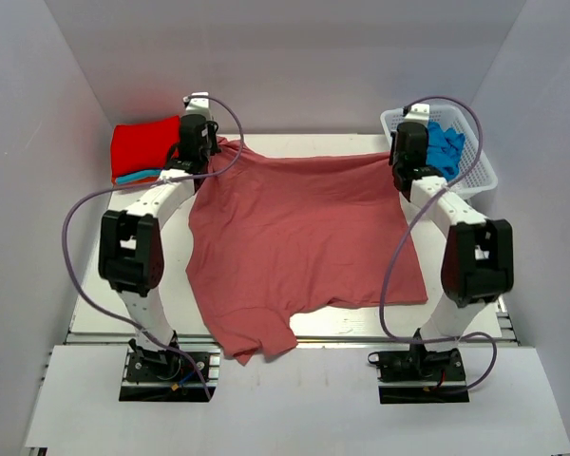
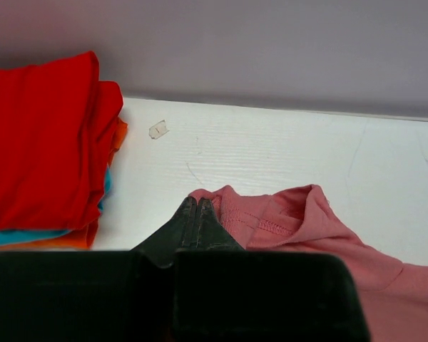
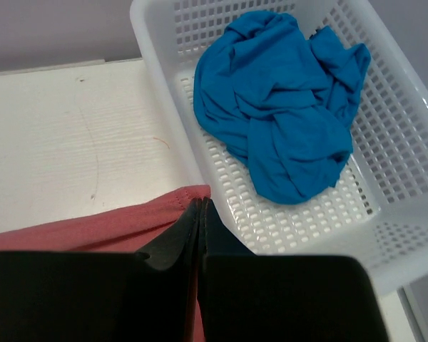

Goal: Fold and stack the t-shirts
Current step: Flatten out the tshirt, then fold the flattened tshirt in 1/3 of the way

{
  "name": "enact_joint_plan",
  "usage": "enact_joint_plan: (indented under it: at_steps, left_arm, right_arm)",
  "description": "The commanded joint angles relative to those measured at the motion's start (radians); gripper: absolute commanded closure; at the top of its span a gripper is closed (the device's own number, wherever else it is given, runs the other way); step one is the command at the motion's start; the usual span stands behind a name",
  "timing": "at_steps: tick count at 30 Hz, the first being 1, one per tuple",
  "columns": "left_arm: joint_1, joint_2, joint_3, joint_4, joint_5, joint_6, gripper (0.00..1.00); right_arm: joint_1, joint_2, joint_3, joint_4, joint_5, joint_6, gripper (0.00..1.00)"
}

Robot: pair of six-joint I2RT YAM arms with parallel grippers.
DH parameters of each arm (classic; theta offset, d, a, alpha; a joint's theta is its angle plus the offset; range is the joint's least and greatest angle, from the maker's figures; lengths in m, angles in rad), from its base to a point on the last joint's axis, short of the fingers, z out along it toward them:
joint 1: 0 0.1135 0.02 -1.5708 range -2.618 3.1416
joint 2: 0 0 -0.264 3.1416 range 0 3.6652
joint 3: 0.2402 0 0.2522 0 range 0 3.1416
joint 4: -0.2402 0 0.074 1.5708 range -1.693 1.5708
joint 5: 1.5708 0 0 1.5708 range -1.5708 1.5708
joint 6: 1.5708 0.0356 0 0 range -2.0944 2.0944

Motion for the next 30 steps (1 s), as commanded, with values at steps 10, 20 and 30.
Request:
enact_joint_plan:
  at_steps: [10, 20, 30]
  left_arm:
    - [0.047, 0.300, 0.374, -0.070, 0.018, -0.026, 1.00]
    - [0.047, 0.236, 0.316, -0.120, 0.038, -0.036, 1.00]
    - [0.028, -0.163, -0.171, -0.130, 0.028, -0.112, 1.00]
  right_arm:
    - [-0.005, 0.284, 0.353, -0.025, 0.055, -0.116, 1.00]
    - [-0.007, 0.252, 0.330, -0.032, 0.061, -0.132, 1.00]
    - [-0.007, 0.091, 0.109, -0.040, 0.046, -0.104, 1.00]
